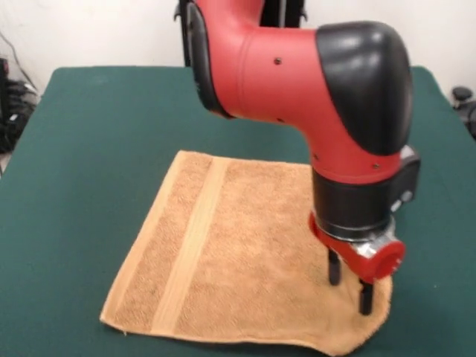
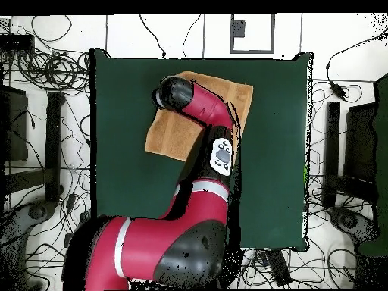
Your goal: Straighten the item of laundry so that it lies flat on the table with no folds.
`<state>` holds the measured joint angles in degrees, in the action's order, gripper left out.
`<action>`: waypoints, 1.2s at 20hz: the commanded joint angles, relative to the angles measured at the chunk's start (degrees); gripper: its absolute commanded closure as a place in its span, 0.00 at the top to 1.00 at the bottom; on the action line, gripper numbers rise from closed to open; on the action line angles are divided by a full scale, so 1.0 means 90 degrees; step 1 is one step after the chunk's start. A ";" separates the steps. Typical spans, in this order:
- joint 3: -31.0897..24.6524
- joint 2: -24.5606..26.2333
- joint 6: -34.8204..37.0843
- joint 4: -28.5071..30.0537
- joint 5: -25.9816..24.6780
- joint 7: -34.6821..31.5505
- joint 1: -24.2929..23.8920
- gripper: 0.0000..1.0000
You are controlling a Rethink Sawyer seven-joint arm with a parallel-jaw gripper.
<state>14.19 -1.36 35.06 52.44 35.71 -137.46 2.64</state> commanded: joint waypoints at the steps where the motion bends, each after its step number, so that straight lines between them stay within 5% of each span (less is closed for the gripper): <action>1: -0.0348 0.1337 -0.0227 -0.1027 0.0673 -0.2635 0.0505 1.00; 7: 0.0065 0.1685 -0.0138 -0.1476 0.0739 -0.2855 0.0550 1.00; 14: 0.0654 0.1637 0.0082 -0.1249 0.0410 -0.2899 0.0602 1.00; 19: 0.0761 0.0274 0.0627 0.0104 0.0165 -0.2492 0.0670 1.00; 24: 0.1701 -0.0982 0.2126 0.0598 -0.0484 -0.2051 0.0613 1.00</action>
<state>24.23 0.21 39.18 46.84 35.68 -147.93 7.15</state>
